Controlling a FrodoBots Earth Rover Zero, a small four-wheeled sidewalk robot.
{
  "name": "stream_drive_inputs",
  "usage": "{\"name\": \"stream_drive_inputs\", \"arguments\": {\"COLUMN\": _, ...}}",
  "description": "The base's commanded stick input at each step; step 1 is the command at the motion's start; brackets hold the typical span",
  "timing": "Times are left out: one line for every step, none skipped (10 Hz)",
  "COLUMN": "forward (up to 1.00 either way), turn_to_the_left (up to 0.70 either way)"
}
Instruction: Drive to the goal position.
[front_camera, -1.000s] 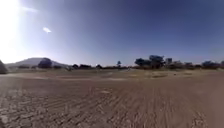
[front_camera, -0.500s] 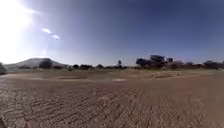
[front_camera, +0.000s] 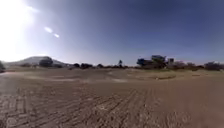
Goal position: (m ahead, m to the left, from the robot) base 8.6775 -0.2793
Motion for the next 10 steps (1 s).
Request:
{"name": "stream_drive_inputs", "arguments": {"forward": 1.0, "turn_to_the_left": 0.0}}
{"name": "stream_drive_inputs", "arguments": {"forward": 1.0, "turn_to_the_left": 0.0}}
{"name": "stream_drive_inputs", "arguments": {"forward": 1.0, "turn_to_the_left": 0.0}}
{"name": "stream_drive_inputs", "arguments": {"forward": 1.0, "turn_to_the_left": 0.0}}
{"name": "stream_drive_inputs", "arguments": {"forward": 1.0, "turn_to_the_left": 0.0}}
{"name": "stream_drive_inputs", "arguments": {"forward": 1.0, "turn_to_the_left": 0.0}}
{"name": "stream_drive_inputs", "arguments": {"forward": 1.0, "turn_to_the_left": 0.0}}
{"name": "stream_drive_inputs", "arguments": {"forward": 1.0, "turn_to_the_left": 0.0}}
{"name": "stream_drive_inputs", "arguments": {"forward": 1.0, "turn_to_the_left": 0.0}}
{"name": "stream_drive_inputs", "arguments": {"forward": 1.0, "turn_to_the_left": 0.0}}
